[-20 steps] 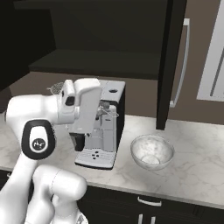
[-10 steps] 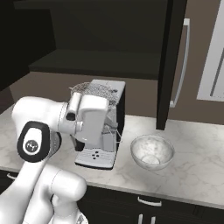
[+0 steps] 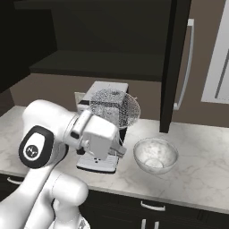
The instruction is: Open the cabinet and setup a tea strainer by placing it in the bowl upright.
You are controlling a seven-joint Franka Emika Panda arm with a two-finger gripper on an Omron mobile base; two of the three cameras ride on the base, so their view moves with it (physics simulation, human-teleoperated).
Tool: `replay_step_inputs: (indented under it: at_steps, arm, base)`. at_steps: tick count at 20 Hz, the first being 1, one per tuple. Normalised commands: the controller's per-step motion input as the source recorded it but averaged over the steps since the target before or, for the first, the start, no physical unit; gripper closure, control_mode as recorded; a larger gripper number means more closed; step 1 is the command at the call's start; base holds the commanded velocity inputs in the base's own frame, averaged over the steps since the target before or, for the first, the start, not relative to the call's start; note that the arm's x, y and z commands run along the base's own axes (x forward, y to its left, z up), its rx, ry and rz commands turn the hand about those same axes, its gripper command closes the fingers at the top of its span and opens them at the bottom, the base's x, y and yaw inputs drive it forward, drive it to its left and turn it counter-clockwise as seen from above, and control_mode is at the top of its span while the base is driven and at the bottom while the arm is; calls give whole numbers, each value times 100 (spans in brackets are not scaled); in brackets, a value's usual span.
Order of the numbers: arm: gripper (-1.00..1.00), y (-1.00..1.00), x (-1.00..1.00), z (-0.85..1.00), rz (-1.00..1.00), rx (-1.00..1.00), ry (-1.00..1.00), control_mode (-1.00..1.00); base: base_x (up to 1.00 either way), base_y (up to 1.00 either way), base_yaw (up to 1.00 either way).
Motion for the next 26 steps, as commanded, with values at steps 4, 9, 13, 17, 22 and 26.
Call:
replay_step_inputs:
  at_steps: [4,9,13,17,22,26]
  arm:
    - [100,-1,-34,-57,1,-10,-1,-100]
    - [100,-9,-29,-52,5,-21,0,-100]
    - [100,-27,-8,-49,15,-21,0,-100]
    - [100,0,-34,-77,34,-32,0,-100]
    - [100,0,-26,-79,37,-35,0,-100]
    - [100,-28,-12,-71,30,-30,4,-100]
  base:
    - [0,0,0]
    - [0,0,0]
    - [0,0,0]
    - [0,0,0]
    - [0,0,0]
    - [0,0,0]
